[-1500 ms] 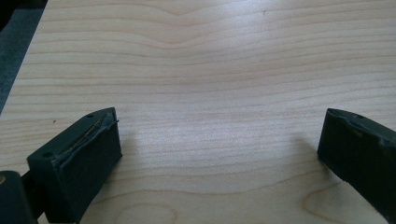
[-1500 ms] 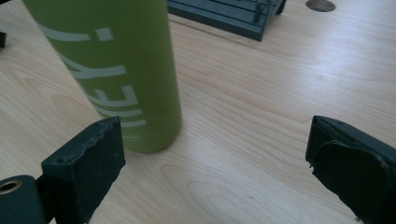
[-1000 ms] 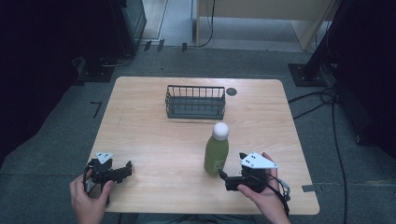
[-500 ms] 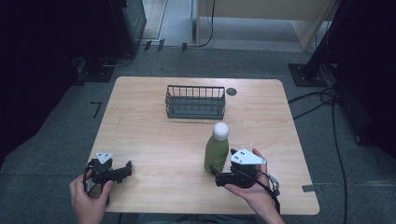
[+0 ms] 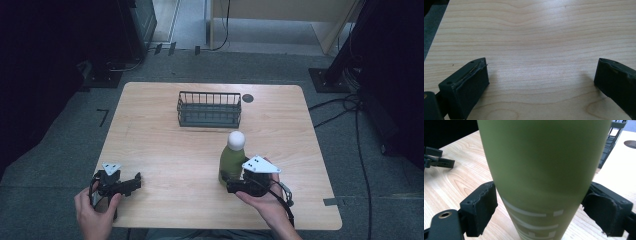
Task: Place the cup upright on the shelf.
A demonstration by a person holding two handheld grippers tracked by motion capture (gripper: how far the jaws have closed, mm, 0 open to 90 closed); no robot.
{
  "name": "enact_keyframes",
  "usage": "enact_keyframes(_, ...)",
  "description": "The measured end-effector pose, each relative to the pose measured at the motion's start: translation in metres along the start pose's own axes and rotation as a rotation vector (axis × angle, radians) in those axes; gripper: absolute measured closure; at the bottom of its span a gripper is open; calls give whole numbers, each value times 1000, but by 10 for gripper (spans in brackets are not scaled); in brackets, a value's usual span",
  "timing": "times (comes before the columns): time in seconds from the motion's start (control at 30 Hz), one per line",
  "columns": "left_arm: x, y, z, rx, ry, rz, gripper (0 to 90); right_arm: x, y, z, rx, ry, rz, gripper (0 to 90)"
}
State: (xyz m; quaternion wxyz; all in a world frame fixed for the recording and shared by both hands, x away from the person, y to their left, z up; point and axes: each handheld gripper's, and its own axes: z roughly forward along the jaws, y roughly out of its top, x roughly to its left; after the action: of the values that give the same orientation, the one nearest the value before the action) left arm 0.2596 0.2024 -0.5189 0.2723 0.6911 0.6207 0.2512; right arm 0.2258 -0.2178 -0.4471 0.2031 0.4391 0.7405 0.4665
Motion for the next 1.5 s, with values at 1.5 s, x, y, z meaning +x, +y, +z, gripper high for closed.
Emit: enact_keyframes(1.5, 0, 0, 0, 0, 0, -1, 0, 0, 7, 14, -45, 5, -2, 200)
